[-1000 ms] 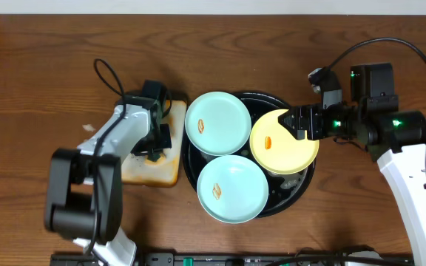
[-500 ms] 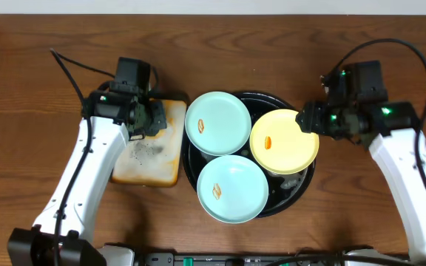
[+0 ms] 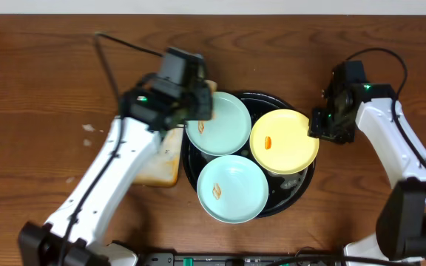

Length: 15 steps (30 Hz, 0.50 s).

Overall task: Clean dirty plates on tray and stack at the side
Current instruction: 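Scrub the yellow plate with the sponge while right gripper holds it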

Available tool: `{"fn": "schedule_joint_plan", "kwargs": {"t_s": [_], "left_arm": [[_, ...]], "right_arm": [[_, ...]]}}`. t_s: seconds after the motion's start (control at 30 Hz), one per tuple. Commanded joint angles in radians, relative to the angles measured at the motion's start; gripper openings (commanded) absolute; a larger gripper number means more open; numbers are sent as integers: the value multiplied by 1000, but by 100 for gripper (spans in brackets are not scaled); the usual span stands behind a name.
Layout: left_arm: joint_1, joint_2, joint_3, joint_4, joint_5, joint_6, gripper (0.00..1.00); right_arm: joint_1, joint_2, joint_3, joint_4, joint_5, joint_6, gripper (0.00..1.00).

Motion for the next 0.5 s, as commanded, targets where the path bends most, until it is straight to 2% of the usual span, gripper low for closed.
{"fn": "schedule_joint_plan", "kwargs": {"t_s": [0.0, 0.1, 0.23, 0.47], "left_arm": [[-67, 60, 19, 25, 43, -83, 8], [-117, 108, 18, 73, 73, -119, 8], [-169, 168, 19, 152, 101, -145, 8], [-250, 258, 18, 257, 149, -164, 8]], "right_arm": [[-11, 47, 15, -8, 35, -29, 36], [-15, 84, 15, -3, 53, -42, 29], [-13, 135, 14, 11, 48, -84, 26], [-14, 177, 14, 30, 49, -85, 9]]}}
